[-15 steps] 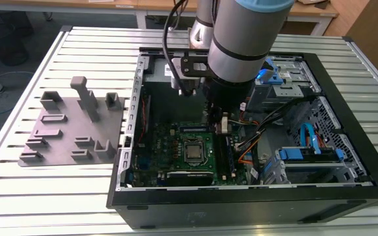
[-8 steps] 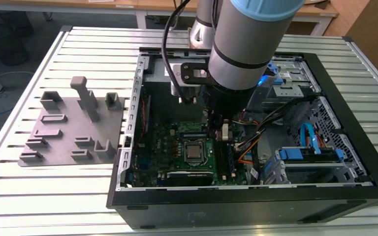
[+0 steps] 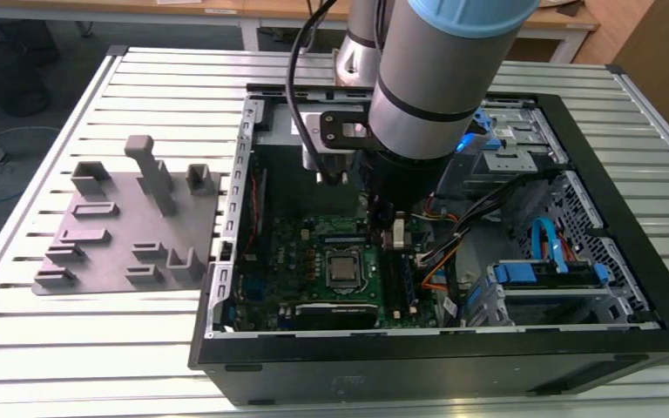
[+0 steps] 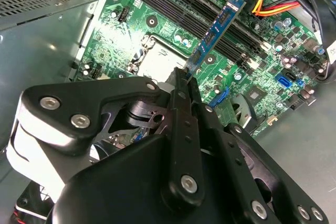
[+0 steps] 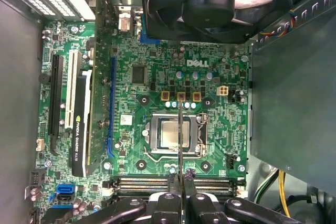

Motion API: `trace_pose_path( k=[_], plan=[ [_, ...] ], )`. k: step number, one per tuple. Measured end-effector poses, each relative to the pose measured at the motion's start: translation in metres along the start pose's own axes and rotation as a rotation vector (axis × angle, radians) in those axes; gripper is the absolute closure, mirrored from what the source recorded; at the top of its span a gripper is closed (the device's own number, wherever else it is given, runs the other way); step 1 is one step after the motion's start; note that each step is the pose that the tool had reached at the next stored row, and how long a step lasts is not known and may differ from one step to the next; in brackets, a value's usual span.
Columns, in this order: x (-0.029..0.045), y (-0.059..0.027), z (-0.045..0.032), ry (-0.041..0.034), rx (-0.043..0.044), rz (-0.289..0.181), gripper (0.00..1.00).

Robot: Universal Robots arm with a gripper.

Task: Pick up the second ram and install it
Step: 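Insert the second ram into the second slot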

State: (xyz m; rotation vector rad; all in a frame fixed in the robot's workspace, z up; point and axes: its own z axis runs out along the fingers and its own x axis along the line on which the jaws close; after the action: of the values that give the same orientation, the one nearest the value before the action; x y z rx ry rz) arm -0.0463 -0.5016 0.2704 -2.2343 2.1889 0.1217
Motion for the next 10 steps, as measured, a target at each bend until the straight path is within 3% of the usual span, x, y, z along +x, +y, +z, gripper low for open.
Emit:
trace_pose_path(
  k=[5,10],
  plan=[
    [0.0,-0.0001,0.0,-0.0006,0.0009,0.013,0.86],
    [0.0,0.0,0.0,-0.0034,0.0048,0.074,0.86]
  ],
)
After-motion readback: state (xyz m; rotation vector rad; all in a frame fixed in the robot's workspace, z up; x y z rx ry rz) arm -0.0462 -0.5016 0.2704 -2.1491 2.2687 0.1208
